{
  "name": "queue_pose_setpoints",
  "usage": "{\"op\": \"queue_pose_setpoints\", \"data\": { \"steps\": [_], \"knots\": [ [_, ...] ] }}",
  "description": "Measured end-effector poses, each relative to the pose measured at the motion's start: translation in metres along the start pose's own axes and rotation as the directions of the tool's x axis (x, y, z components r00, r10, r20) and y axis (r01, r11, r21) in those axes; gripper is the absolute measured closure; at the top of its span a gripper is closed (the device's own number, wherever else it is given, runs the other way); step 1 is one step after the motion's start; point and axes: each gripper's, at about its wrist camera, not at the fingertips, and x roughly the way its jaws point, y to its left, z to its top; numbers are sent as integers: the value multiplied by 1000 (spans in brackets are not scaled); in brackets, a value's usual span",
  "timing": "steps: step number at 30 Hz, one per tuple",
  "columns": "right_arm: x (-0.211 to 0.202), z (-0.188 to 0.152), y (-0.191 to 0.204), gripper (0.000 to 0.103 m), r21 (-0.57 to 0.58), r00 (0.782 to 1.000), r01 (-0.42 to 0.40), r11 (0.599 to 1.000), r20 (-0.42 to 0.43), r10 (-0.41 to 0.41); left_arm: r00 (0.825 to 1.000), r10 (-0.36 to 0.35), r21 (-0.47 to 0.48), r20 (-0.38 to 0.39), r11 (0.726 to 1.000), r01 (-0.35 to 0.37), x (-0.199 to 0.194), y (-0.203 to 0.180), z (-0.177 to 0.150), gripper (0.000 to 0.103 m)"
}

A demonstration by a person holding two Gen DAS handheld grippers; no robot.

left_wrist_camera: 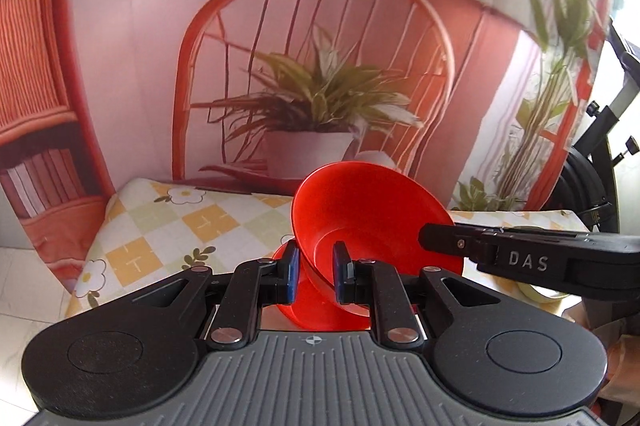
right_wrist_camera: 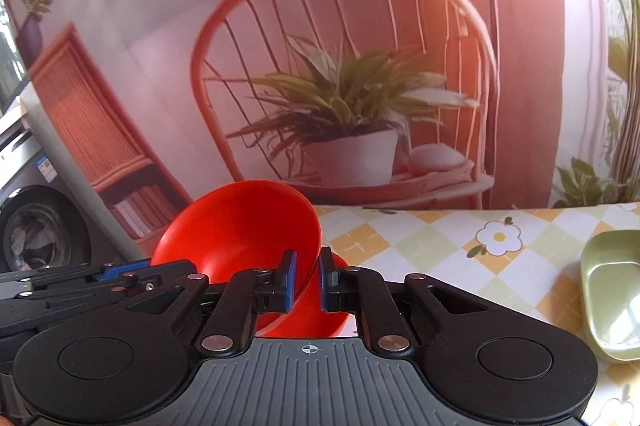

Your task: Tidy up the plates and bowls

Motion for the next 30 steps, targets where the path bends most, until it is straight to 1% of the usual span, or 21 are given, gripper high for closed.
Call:
{"op": "queue_pose_setpoints", "data": {
  "steps": [4,9,16,26,28,29,30],
  "knots": [
    [28,-5,-3,92,9,999,30,1000,-40,-29,1000,19,12,-25,1000,-18,23,3,0,85],
    [47,-12,-11,92,31,997,52,998,-65,-50,998,30,35,-52,999,-28,43,4,-7,85],
    [61,-21,-10,92,-18,993,79,997,-85,-80,996,44,50,-78,998,-40,55,7,-16,85],
    [66,-28,-14,91,-30,990,95,995,-106,-97,994,59,107,-92,993,-49,63,-1,-21,84],
    [65,-28,-15,86,-28,989,104,994,-100,-106,993,71,100,-95,993,-61,64,-1,-21,80],
    [64,-28,-16,85,-27,990,103,994,-98,-105,992,79,91,-94,993,-70,64,0,-21,67],
    [62,-28,-16,85,-26,990,101,995,-98,-103,993,79,78,-84,994,-73,62,1,-21,58]
  ]
}}
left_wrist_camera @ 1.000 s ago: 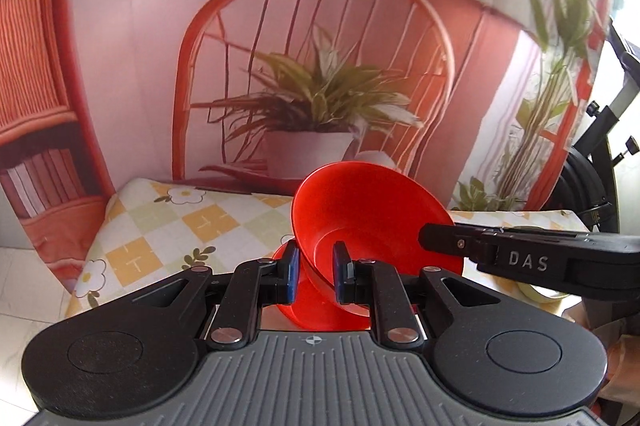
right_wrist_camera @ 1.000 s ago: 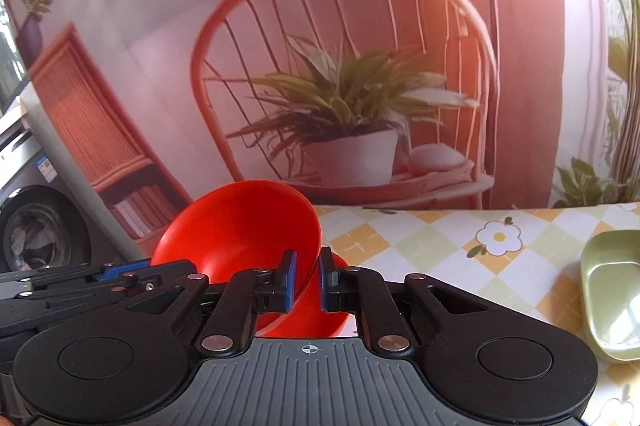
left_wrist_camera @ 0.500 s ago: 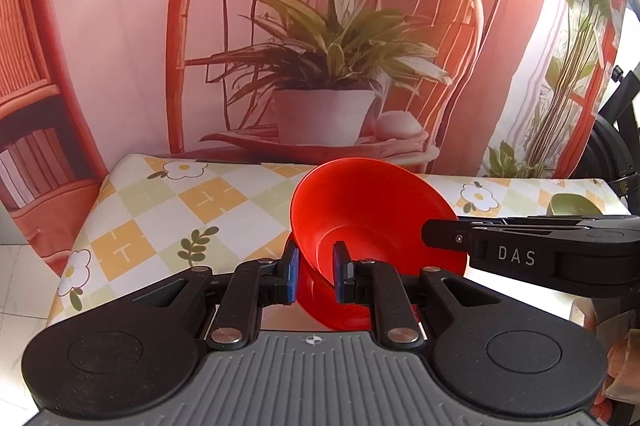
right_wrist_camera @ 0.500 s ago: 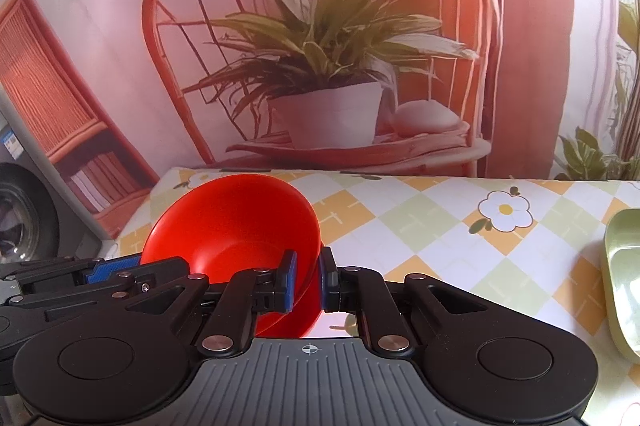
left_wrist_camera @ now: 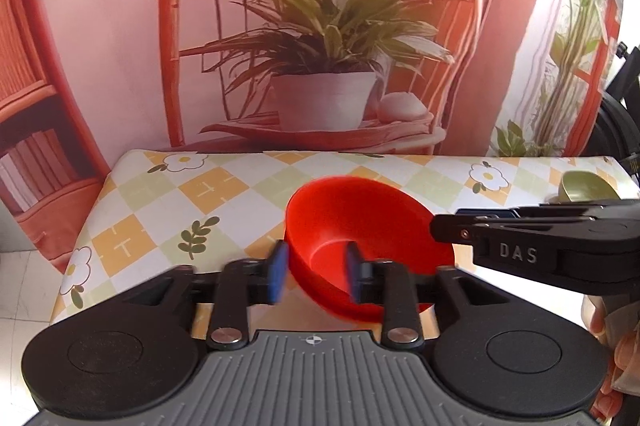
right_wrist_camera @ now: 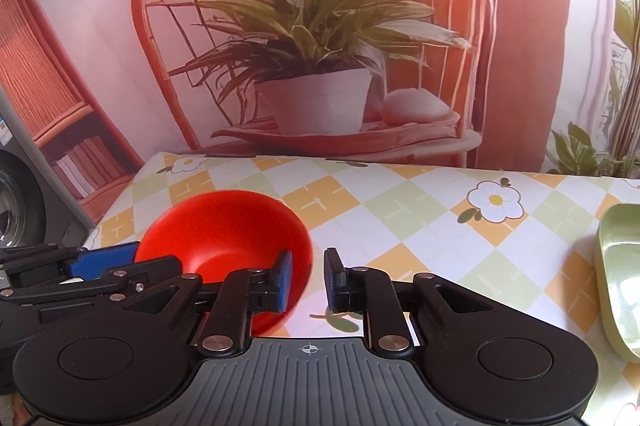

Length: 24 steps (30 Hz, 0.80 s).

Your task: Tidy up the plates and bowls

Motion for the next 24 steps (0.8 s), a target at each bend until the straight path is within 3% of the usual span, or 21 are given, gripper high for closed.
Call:
{"op": "queue_pose_setpoints", "data": {
  "steps": [5,14,24],
  "knots": [
    [-23,2,-2,85,-7,999,1,1000,41,-1,999,-21,-62,32,998,23,-15,4,5,57],
    [-104,11,-21,85,60,986,-24,998,168,14,986,-47,4,161,999,47,-80,-31,14,57],
    [-214,7,-71,80,132,950,-20,991,312,-23,958,-130,55,256,991,120,-142,-83,14,57]
  ]
}}
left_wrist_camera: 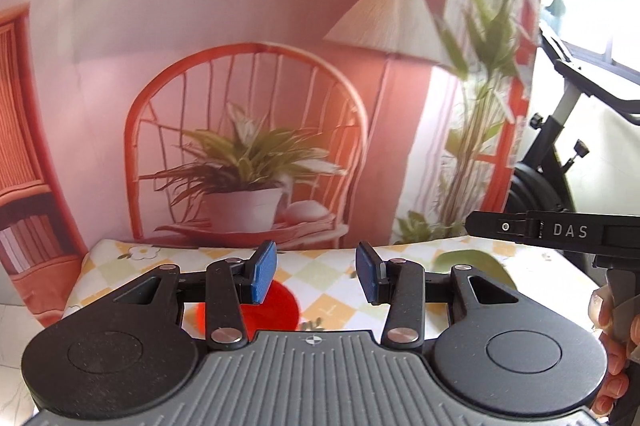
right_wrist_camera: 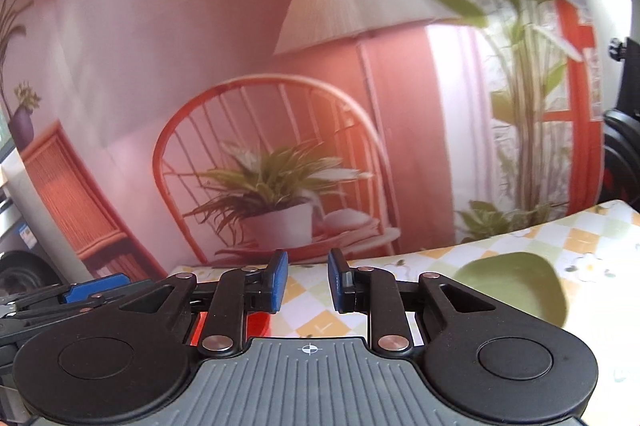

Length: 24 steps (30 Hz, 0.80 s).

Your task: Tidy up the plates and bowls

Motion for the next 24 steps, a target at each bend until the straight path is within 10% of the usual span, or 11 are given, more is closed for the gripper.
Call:
{"op": "queue_pose_setpoints", "data": {
  "steps": [6,15,24],
  "knots": [
    [-57,1,-33,66,9,996,48,999,69,-49,998,-65,34,9,997,65,-17,-46,-4,55],
    [-119,-18,-94,16,90,996,10,996,85,-17,980,-185,88,-77,978,192,-9,-123,-22,54],
    [-162,-41,-165,12,255,993,74,964,67,-94,948,-290,109,-131,946,304,13,-188,-41,53]
  ]
}}
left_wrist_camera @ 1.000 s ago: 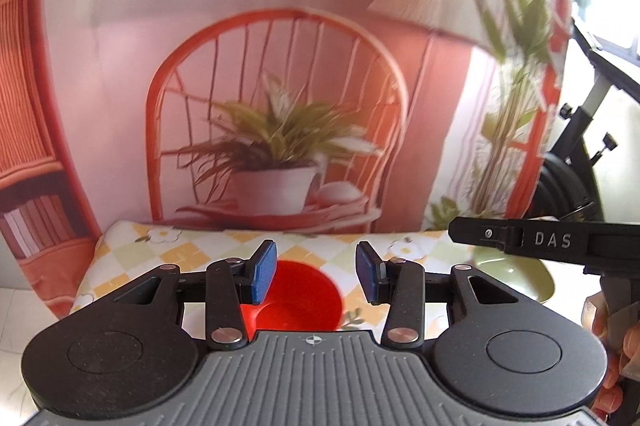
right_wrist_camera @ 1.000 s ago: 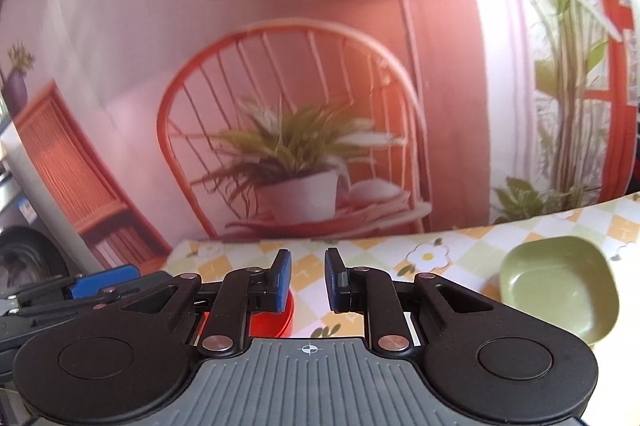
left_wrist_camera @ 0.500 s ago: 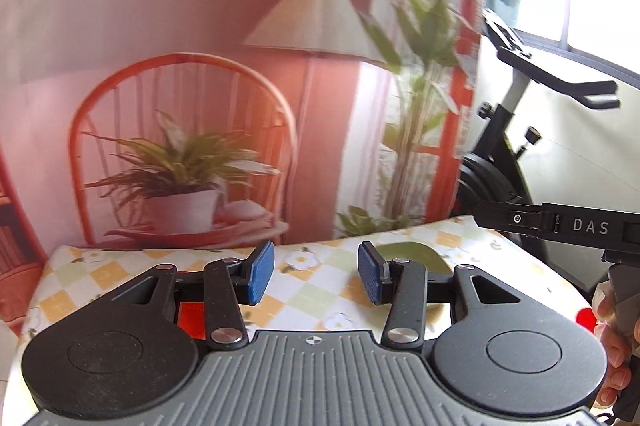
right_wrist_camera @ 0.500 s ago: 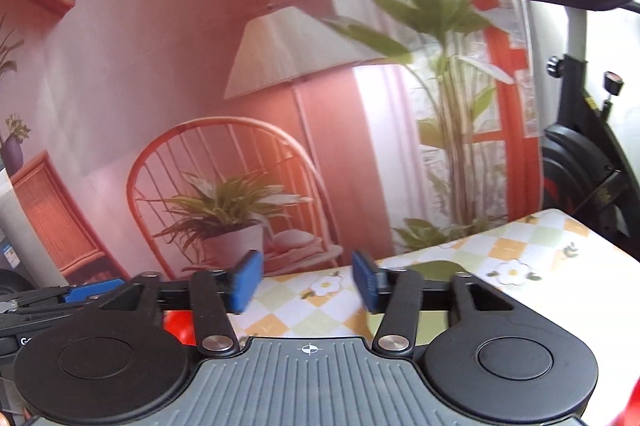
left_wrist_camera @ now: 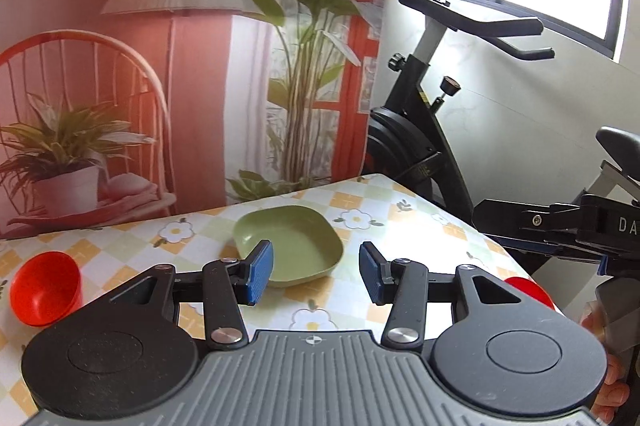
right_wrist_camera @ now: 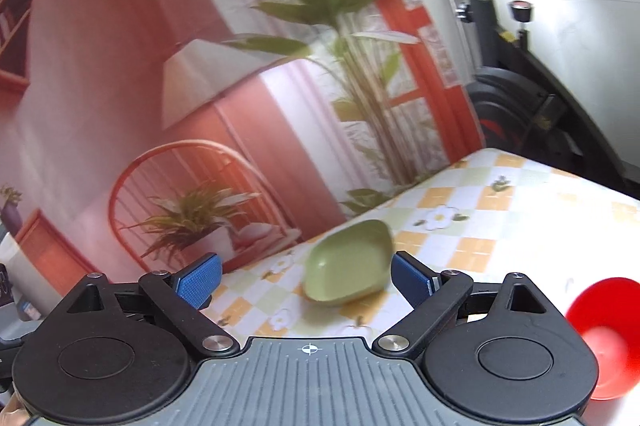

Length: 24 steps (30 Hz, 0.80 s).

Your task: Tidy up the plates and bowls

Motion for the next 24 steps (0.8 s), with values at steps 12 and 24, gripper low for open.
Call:
{"op": "queue_pose_setpoints", "data": {
  "steps": [12,24],
  "knots": [
    [-34,-16,-80,12,-105,919,389,915,116,-378,983,-138,36,-120,989,143,60,-68,-29,53],
    [-43,-41,-166,20,-42,821,570,821,69,-567,931,-273,110,-240,946,306,115,-133,-57,53]
  ]
}}
